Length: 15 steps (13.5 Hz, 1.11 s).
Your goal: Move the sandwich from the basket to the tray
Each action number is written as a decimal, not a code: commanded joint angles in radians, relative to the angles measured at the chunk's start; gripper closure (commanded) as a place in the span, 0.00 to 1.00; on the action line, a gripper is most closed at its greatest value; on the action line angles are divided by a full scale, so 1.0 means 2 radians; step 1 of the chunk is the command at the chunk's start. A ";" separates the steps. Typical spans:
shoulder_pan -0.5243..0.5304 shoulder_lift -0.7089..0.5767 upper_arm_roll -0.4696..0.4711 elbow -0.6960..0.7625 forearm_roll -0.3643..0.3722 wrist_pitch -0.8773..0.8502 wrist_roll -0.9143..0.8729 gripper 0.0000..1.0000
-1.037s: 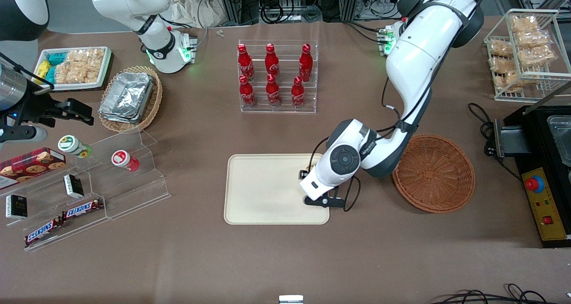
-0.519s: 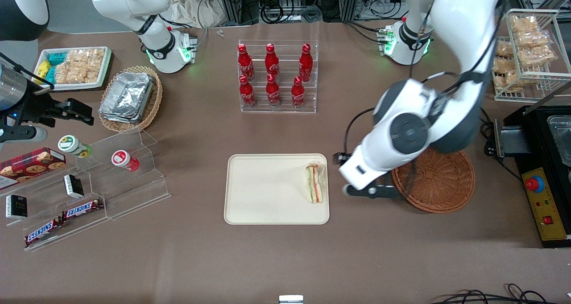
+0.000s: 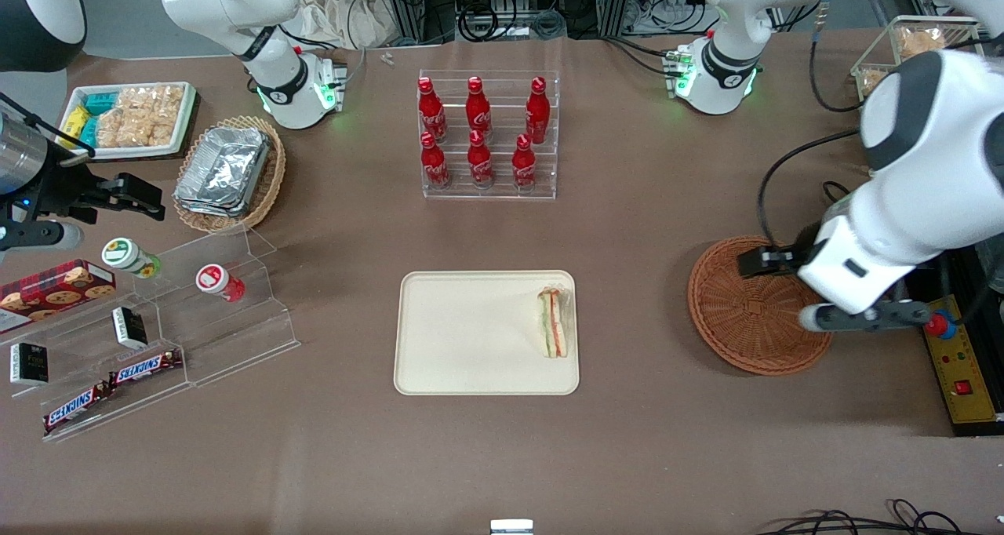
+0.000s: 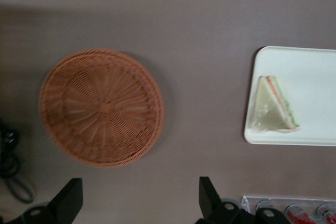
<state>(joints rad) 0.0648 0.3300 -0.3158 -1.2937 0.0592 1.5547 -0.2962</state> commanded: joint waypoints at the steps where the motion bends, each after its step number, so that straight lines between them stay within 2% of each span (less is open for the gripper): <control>1: 0.030 -0.035 0.005 -0.024 0.005 -0.022 0.024 0.01; 3: 0.059 -0.049 0.005 -0.023 0.002 -0.045 0.087 0.00; 7: 0.087 -0.065 0.008 -0.026 0.003 -0.050 0.120 0.00; 8: 0.082 -0.069 0.024 -0.027 0.003 -0.053 0.130 0.00; 11: 0.024 -0.075 0.109 -0.027 -0.005 -0.059 0.155 0.00; 15: -0.009 -0.075 0.149 -0.027 -0.014 -0.059 0.166 0.00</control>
